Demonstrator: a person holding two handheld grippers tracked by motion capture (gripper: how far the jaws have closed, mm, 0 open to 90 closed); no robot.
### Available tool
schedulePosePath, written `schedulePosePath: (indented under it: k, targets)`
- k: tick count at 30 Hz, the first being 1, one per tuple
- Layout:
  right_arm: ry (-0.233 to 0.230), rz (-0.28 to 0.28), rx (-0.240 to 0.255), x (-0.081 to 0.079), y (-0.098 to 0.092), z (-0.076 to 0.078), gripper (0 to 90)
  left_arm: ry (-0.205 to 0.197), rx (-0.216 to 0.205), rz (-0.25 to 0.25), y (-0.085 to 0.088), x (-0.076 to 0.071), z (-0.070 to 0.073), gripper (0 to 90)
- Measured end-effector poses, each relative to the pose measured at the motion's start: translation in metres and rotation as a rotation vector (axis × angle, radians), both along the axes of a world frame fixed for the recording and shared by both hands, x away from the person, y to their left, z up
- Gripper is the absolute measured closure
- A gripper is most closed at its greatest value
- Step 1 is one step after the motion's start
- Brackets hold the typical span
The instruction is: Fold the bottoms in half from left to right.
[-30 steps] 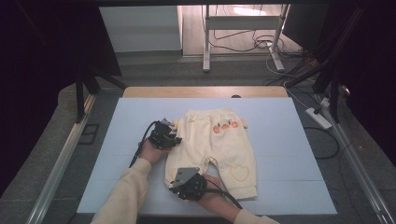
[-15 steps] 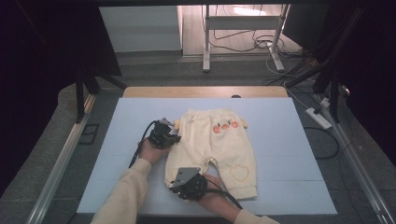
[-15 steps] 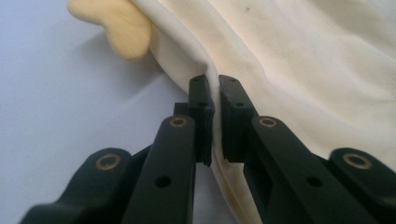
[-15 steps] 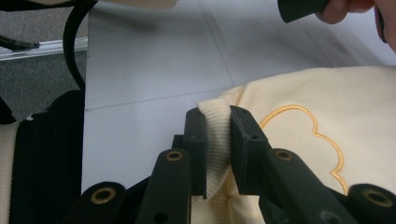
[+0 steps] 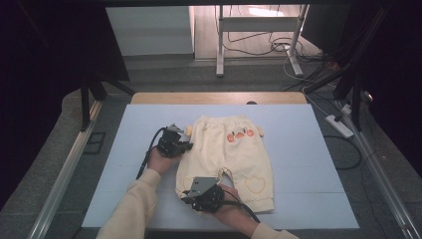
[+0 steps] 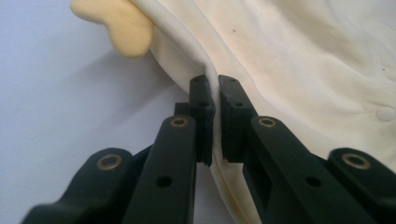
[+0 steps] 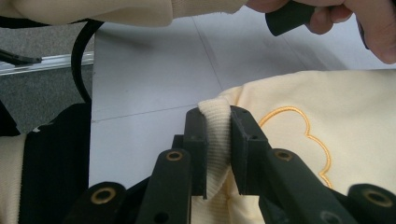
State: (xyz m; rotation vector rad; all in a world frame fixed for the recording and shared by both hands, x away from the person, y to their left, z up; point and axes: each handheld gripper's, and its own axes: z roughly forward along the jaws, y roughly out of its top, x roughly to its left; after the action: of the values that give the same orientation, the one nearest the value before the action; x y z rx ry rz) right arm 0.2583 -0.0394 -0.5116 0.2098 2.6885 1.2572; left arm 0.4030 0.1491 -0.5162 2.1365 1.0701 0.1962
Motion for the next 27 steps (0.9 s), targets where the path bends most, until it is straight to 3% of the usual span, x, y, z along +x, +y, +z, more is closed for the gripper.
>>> schedulePosePath:
  k: [12,27]
  targets:
    - [-0.010,-0.008,0.027,-0.002,-0.006,0.006,77.6,-0.021,-0.047,-0.011,-0.002,-0.005,0.009,84.2]
    - [-0.014,-0.021,0.065,-0.005,-0.028,0.016,78.3,-0.037,-0.060,-0.042,-0.006,-0.007,0.019,85.3]
